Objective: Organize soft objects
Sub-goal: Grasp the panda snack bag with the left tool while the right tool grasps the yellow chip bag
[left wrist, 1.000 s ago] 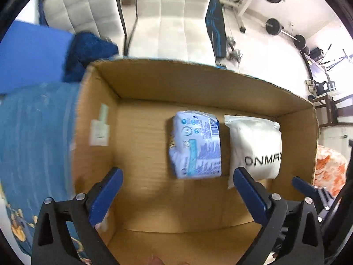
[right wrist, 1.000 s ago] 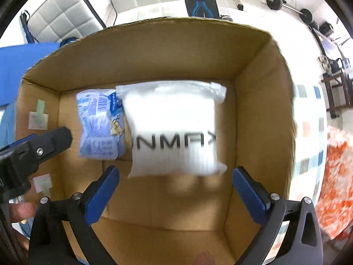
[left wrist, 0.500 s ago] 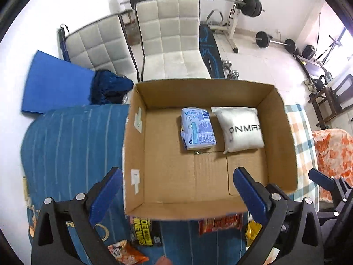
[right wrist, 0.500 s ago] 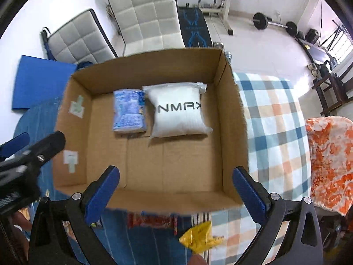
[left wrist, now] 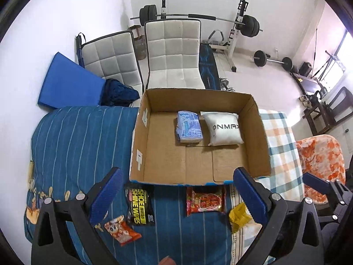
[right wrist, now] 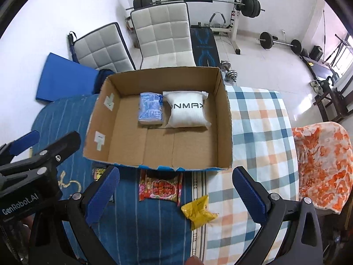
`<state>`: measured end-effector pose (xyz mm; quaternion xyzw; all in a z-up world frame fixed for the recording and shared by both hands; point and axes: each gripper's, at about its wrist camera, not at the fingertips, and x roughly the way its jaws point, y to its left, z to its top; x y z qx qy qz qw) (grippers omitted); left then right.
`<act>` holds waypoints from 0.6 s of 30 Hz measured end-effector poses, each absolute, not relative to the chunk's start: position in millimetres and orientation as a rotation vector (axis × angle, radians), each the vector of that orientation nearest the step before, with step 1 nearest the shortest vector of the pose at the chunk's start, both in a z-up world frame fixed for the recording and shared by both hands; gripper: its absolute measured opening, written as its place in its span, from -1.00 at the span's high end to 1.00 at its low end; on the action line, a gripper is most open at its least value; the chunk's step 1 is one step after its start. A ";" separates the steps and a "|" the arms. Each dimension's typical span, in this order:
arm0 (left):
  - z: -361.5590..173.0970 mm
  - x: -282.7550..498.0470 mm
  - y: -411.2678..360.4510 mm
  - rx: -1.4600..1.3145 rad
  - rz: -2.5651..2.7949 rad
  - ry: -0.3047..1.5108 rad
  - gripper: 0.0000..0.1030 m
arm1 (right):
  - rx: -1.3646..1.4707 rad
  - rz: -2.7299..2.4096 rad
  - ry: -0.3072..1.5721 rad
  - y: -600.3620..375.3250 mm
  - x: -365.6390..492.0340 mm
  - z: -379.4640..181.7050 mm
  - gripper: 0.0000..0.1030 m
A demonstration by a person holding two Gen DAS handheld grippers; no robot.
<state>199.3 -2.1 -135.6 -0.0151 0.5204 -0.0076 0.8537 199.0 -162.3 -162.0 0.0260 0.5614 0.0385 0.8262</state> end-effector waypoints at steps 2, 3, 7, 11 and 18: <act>-134.6 193.2 2.2 -0.044 -0.005 1.102 -0.99 | 0.074 0.099 1.197 -164.2 191.5 -155.0 -1.00; -136.0 189.8 6.5 -0.056 0.003 1.112 -0.99 | 0.084 0.105 1.202 -166.2 189.4 -154.5 -1.00; -157.2 173.9 32.1 -0.101 0.054 1.174 -0.99 | 0.164 0.091 1.274 -187.2 182.7 -168.8 -1.00; -201.6 155.2 66.2 -0.149 0.115 1.289 -0.99 | 0.223 0.039 1.398 -214.4 178.6 -217.6 -1.00; -290.3 123.8 126.4 -0.301 0.220 1.482 -0.99 | 0.174 -0.018 1.630 -233.6 170.2 -331.0 -1.00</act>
